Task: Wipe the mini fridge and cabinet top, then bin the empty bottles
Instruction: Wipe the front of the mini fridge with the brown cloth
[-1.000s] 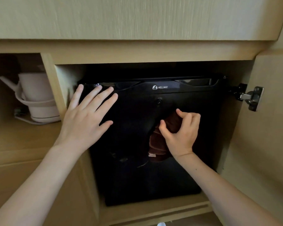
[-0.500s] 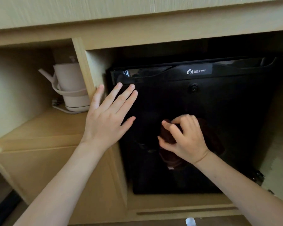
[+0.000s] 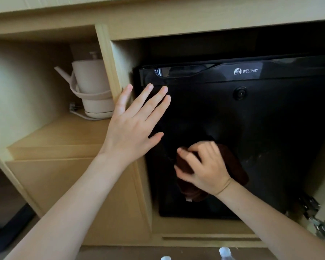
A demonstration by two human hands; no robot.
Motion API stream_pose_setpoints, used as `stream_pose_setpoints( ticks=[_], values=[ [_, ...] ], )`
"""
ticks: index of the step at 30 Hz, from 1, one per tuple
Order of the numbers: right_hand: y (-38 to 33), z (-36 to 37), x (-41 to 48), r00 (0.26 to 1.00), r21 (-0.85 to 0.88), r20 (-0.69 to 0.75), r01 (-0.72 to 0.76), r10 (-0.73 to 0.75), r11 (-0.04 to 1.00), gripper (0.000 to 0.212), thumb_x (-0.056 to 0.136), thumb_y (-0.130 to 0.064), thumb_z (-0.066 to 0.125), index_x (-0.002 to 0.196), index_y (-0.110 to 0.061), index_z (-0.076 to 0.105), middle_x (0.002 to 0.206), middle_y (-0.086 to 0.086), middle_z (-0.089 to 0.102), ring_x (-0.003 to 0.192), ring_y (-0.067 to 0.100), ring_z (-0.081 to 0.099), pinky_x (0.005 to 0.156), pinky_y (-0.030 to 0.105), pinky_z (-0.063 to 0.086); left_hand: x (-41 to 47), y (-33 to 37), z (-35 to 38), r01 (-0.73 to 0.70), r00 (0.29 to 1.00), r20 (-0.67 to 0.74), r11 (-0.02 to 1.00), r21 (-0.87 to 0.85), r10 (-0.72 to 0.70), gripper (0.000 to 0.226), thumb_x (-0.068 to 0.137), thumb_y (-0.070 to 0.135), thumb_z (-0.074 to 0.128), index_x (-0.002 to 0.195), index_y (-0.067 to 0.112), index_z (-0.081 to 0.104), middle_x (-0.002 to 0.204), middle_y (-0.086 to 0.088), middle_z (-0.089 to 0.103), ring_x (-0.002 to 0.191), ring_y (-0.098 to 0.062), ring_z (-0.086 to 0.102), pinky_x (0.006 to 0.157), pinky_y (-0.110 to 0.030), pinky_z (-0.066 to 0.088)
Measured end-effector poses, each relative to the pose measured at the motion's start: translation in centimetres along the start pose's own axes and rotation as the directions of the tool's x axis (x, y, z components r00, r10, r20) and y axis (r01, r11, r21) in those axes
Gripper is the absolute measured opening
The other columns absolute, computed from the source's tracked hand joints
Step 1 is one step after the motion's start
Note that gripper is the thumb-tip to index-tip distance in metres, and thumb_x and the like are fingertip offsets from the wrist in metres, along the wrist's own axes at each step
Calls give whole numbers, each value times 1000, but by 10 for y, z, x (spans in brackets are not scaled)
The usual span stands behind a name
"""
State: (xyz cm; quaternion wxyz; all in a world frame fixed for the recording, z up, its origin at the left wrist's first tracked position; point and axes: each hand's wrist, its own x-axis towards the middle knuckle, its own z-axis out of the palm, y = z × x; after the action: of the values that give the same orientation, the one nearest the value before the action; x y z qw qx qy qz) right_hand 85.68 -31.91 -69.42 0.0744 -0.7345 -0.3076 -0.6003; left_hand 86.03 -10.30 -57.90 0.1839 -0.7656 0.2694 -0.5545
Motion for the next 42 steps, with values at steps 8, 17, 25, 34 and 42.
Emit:
stream_pose_setpoints(
  ticks=[8, 17, 25, 34, 42],
  values=[
    [1, 5, 36, 940, -59, -247, -257, 235, 965, 47, 80, -39, 76, 112, -11, 57, 93, 9, 52, 81, 26, 52, 69, 37, 41, -2, 0, 3, -12, 1000, -8, 1000, 11, 12, 82, 84, 48, 65, 153, 14, 35, 162, -5, 30, 149, -28, 29, 122, -52, 1],
    [-7, 10, -3, 984, -19, 82, 157, -155, 987, 39, 88, -32, 70, 117, -9, 57, 100, 8, 50, 86, 26, 53, 76, 38, 41, -3, 0, 2, -12, 1000, -19, 1000, -12, 11, 81, 83, 46, 68, 151, 13, 38, 161, -6, 33, 147, -28, 31, 122, -52, 0],
    [-15, 19, 7, 996, -51, -80, -33, 28, 998, 41, 84, -35, 74, 115, -11, 62, 99, 9, 51, 83, 30, 52, 69, 41, 41, -3, 0, 4, -17, 999, -32, 1000, -18, 16, 80, 83, 46, 67, 150, 13, 39, 160, -6, 34, 147, -28, 32, 121, -53, 3],
    [-4, 12, 10, 998, 13, -63, -26, 26, 1000, 42, 85, -36, 75, 115, -10, 61, 94, 8, 54, 82, 26, 54, 70, 37, 42, -9, -3, 6, 5, 997, -81, 999, -48, -9, 73, 85, 45, 69, 147, 14, 46, 155, -2, 42, 143, -26, 39, 123, -47, 4],
    [-35, 28, -10, 932, -32, -149, -338, 330, 941, 43, 78, -40, 78, 106, -14, 57, 84, 11, 56, 76, 26, 52, 69, 35, 40, -9, -2, 8, 75, 991, -107, 992, -105, -86, 65, 86, 43, 67, 143, 17, 52, 151, 1, 49, 136, -21, 47, 124, -42, 1]
  ],
)
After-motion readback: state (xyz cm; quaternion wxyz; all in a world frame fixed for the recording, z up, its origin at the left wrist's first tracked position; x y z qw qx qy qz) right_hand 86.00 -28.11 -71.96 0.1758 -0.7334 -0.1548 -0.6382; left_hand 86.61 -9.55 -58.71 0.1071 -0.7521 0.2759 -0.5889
